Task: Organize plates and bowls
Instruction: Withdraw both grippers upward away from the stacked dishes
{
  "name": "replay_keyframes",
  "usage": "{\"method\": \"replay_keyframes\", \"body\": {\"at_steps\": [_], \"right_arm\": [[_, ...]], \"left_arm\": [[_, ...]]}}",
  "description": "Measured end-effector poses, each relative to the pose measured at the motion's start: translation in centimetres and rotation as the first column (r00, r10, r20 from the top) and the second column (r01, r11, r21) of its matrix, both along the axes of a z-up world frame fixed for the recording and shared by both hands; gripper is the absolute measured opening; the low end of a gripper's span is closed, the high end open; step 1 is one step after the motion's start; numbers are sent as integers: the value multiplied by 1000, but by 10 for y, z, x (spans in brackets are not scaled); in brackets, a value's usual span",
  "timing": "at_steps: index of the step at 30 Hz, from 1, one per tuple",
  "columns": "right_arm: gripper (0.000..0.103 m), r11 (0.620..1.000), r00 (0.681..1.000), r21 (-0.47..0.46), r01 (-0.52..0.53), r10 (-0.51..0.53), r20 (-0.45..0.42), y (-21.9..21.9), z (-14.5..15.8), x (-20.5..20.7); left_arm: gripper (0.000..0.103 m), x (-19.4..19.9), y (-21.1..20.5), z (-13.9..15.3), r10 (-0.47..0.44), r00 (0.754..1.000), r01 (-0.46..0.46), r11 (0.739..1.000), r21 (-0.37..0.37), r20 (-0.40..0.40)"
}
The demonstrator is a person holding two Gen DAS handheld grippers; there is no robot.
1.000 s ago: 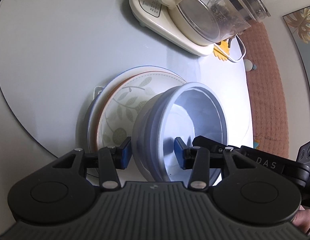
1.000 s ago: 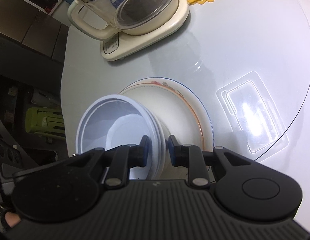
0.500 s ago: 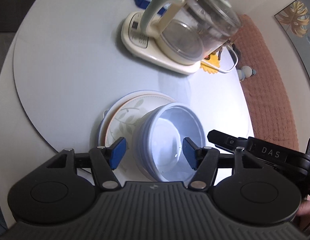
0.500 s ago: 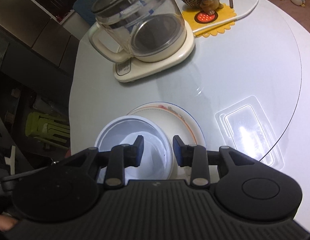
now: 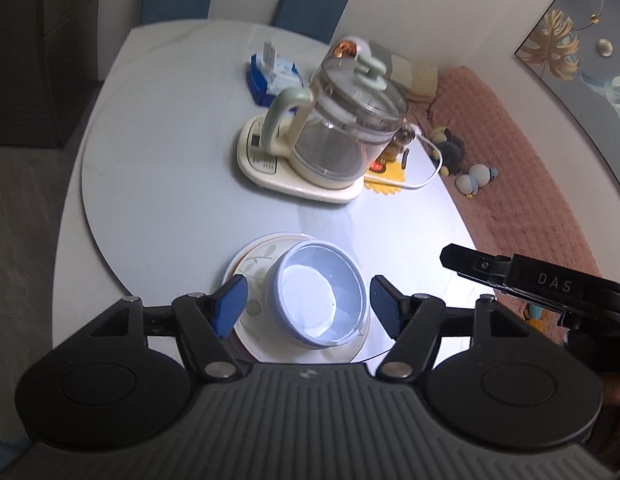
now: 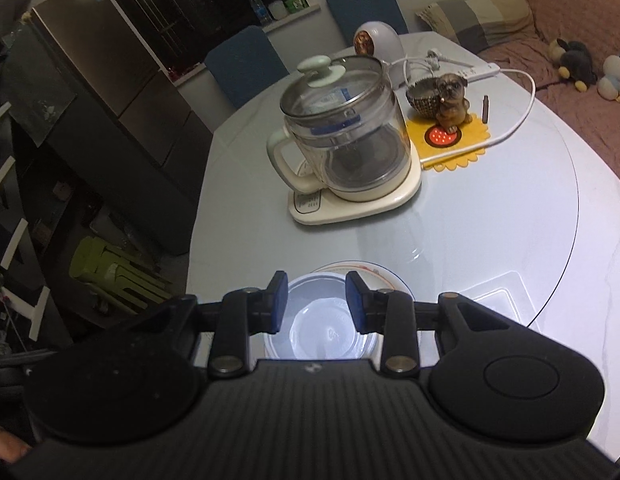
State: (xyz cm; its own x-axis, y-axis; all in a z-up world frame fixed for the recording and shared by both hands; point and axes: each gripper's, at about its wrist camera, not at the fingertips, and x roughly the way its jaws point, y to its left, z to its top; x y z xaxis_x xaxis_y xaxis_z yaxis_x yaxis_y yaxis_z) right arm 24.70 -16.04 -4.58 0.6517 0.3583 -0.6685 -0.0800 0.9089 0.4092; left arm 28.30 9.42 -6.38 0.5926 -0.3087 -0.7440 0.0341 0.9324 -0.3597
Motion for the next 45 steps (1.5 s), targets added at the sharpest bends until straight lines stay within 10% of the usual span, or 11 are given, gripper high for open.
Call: {"method": "replay_keyframes", "body": {"at_steps": [22,28,45], "right_arm": [[36,997,978,-79,-10,26,208,-20,38,-148],[84,993,970,-110,-31,56,236,-29,35,-183],[84,983,968,-171,-60,99,232,-46,31,-257]], "left_arm": [[84,-193,-17,55,69,980,-86,993,84,186],[98,-248,-33,58,104,979,-130,981,143,176],[100,-347,-50,71,162,970,-199,958,206,182]]}}
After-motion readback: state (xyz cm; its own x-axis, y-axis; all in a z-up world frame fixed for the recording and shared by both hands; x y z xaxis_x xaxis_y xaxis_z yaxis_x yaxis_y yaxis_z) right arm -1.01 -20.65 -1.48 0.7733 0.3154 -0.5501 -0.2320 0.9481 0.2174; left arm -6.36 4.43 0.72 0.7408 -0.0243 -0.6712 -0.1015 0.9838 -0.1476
